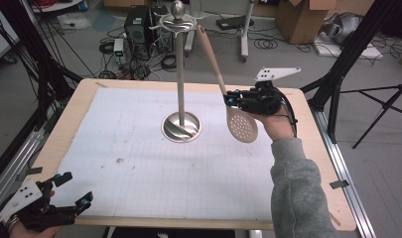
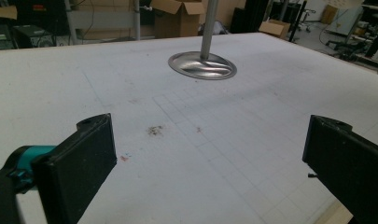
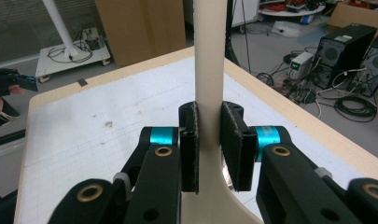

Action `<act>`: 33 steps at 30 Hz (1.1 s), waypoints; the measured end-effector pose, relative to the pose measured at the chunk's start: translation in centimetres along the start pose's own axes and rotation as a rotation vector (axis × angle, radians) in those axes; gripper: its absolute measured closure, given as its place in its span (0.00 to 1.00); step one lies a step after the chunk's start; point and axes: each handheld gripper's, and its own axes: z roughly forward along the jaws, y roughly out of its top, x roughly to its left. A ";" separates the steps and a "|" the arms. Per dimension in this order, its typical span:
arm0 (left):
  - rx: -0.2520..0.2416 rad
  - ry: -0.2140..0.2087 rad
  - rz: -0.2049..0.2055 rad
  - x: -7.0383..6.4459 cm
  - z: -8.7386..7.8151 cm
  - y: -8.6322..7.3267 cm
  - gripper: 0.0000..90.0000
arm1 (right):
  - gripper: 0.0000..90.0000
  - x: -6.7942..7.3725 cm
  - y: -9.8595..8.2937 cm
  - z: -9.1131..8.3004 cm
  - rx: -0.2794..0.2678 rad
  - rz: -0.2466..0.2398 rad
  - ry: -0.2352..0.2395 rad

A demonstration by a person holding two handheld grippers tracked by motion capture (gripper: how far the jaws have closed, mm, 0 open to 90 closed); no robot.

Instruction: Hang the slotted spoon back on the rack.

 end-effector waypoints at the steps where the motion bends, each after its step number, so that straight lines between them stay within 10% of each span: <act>1: 0.001 0.001 0.001 0.0 0.0 0.0 0.03 | 0.86 0.0 0.0 0.1 0.002 -0.001 -0.003; 33: -0.002 0.013 -0.002 0.0 -0.5 -0.1 0.03 | 0.86 0.3 0.4 3.3 0.040 0.020 -0.023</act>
